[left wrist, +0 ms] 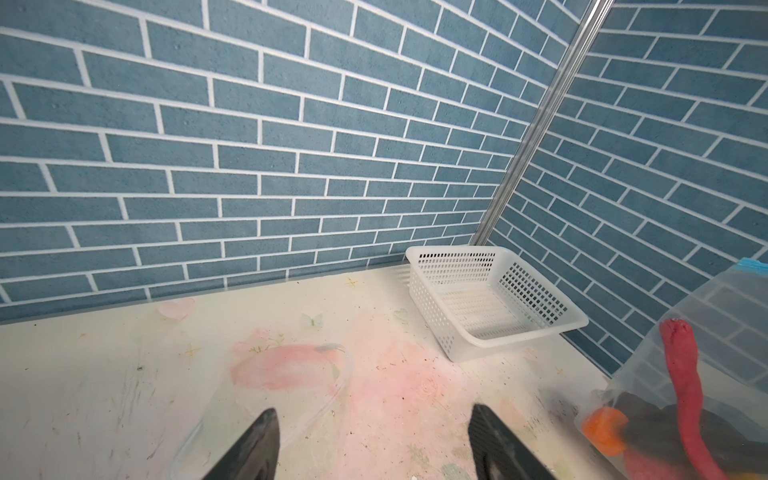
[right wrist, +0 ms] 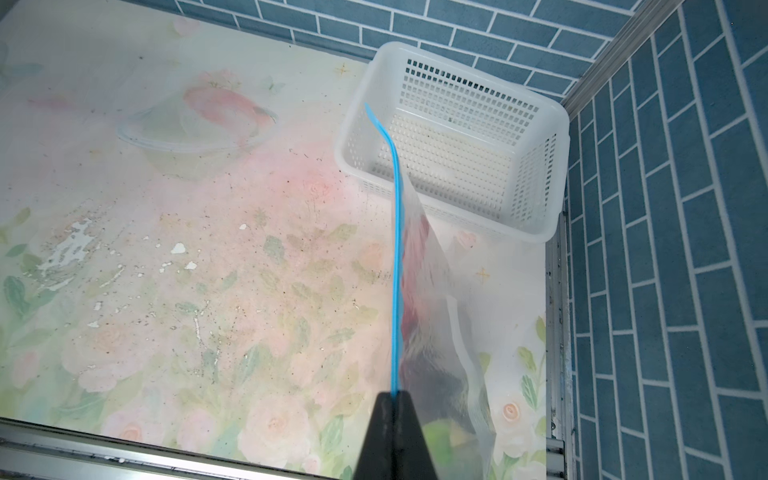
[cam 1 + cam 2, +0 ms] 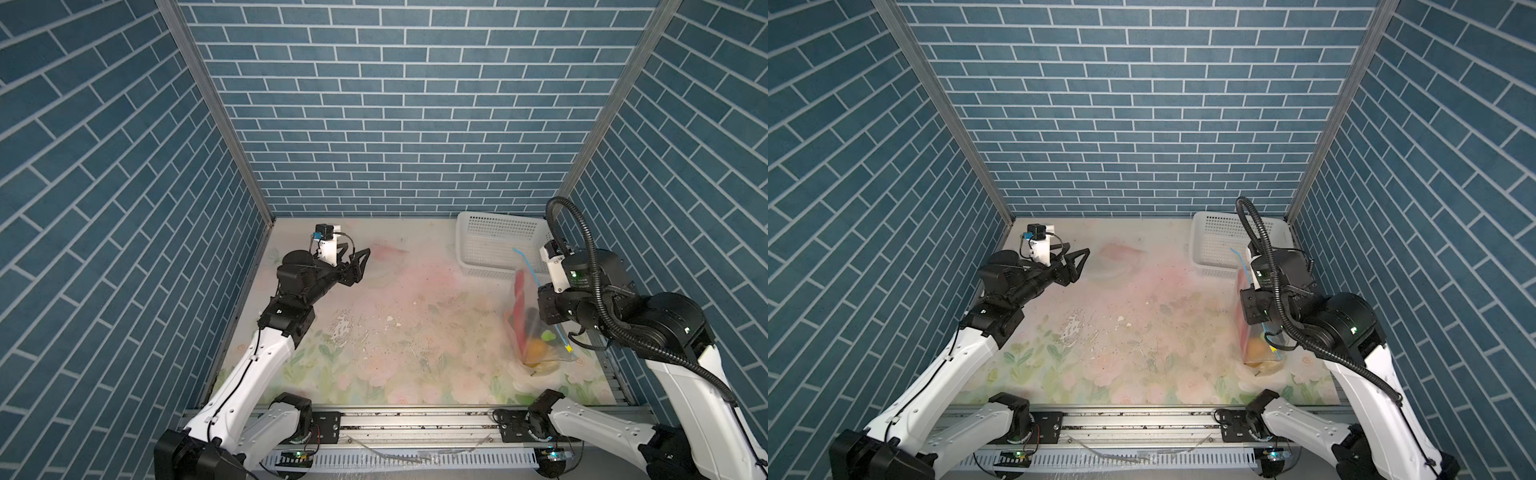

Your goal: Place the food in the zip-top bag and seal the zipper

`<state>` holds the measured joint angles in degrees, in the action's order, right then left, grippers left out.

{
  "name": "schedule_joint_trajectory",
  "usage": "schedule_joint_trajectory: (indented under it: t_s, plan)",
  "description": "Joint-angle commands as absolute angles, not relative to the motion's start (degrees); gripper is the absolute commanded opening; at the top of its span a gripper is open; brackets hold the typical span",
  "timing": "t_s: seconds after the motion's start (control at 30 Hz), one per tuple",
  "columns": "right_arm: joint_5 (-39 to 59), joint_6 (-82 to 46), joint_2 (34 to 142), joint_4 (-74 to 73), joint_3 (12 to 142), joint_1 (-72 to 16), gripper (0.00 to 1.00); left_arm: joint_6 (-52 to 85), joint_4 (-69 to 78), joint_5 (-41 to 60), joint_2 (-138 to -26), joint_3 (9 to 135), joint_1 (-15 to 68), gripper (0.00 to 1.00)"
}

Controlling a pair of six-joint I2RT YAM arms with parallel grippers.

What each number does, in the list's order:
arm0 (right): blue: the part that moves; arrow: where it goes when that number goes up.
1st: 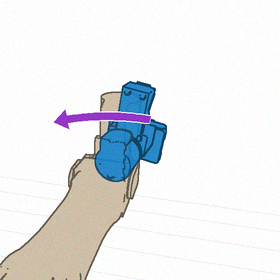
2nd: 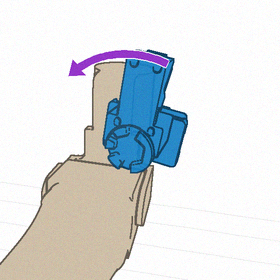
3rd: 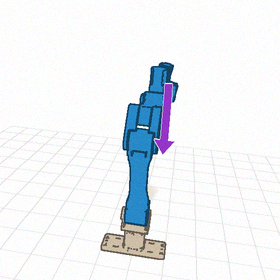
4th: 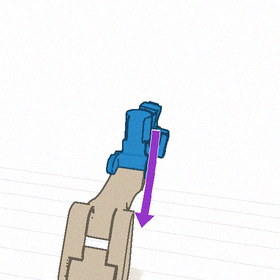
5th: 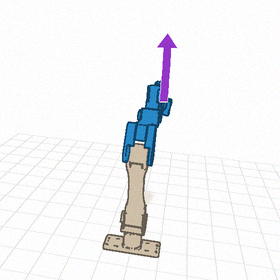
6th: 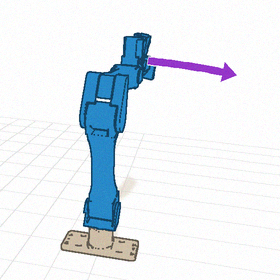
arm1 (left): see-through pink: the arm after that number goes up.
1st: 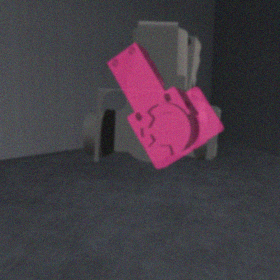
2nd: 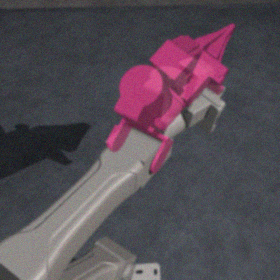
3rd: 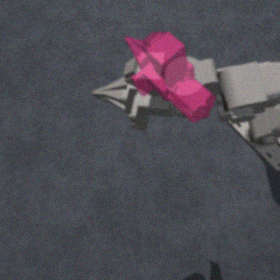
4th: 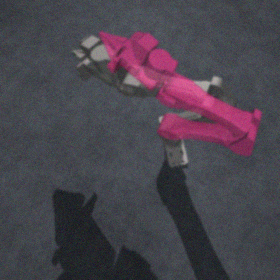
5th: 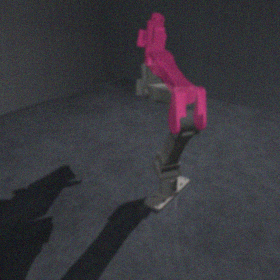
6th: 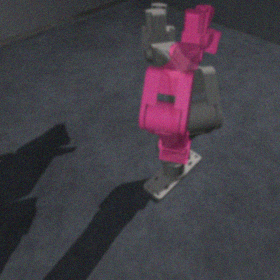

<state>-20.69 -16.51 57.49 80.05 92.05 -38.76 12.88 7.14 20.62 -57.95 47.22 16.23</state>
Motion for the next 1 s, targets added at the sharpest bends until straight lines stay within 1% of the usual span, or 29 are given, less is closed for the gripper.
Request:
schedule_joint_trajectory:
  t_s: [0.0,0.2,0.33,0.53,0.73,0.97]
  plan:
    - [-19.6,-16.1,59.1,74.7,86.7,-38.5,0.00,13.1,8.0,20.5,-58.8,46.7,16.8,0.73]
    - [-10.9,-17.7,62.2,63.7,78.7,-38.4,0.00,12.8,7.6,19.5,-60.1,45.6,16.7,0.73]
    - [-5.8,-20.2,65.7,59.5,77.3,-38.4,0.00,13.1,7.6,19.3,-60.9,45.4,16.8,0.73]
    - [-3.9,-25.5,67.8,53.7,76.3,-38.5,0.00,13.3,7.3,17.9,-60.5,44.3,16.8,0.73]
    - [-2.0,-32.5,68.9,43.8,71.4,-39.9,0.00,15.0,7.6,16.8,-58.8,42.1,16.8,0.73]
    - [-3.2,-36.7,73.5,34.0,68.3,-43.0,0.00,18.4,8.5,15.8,-56.7,38.7,16.8,0.73]
